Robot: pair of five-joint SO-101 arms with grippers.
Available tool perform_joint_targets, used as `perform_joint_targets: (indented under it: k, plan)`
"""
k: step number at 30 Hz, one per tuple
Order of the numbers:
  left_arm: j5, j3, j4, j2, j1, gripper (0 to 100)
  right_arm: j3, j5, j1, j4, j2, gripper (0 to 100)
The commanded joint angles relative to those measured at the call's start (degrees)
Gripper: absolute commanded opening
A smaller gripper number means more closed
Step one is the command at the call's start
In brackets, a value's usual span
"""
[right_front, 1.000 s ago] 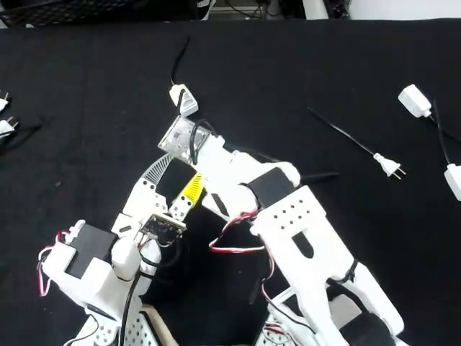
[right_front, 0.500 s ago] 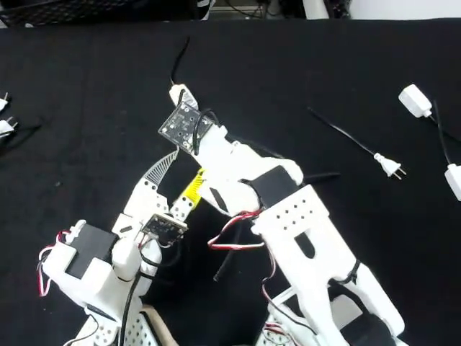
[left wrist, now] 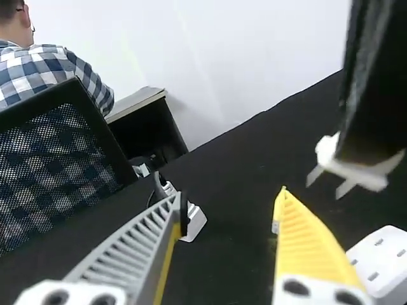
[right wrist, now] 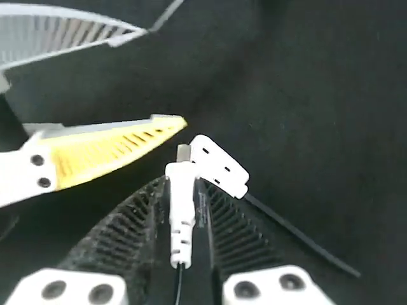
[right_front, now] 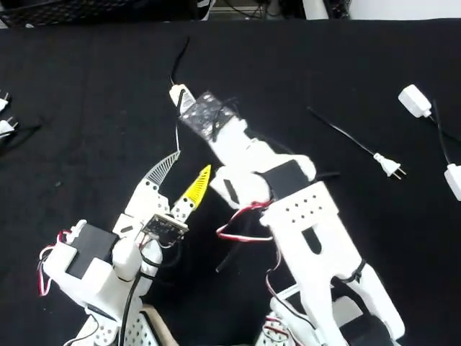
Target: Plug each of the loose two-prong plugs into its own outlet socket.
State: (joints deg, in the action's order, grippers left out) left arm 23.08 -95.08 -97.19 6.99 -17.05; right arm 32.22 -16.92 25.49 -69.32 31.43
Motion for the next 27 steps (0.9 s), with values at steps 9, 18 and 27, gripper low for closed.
perform_joint_targets:
  k: [9, 18, 27]
  plan:
    - [0.3, -1.2, 0.0, 0.1, 8.1, 24, -1.6, 14.0, -1.2, 2.9, 0.7, 1.2]
    - [0.2, -0.7, 0.0, 0.1, 5.3, 24, -1.4, 14.8, 4.2, 3.4, -12.1, 1.2]
    - [0.2, -1.0, 0.0, 0.1, 5.1, 24, -5.3, 17.9, 8.3, 3.1, -13.1, 1.2]
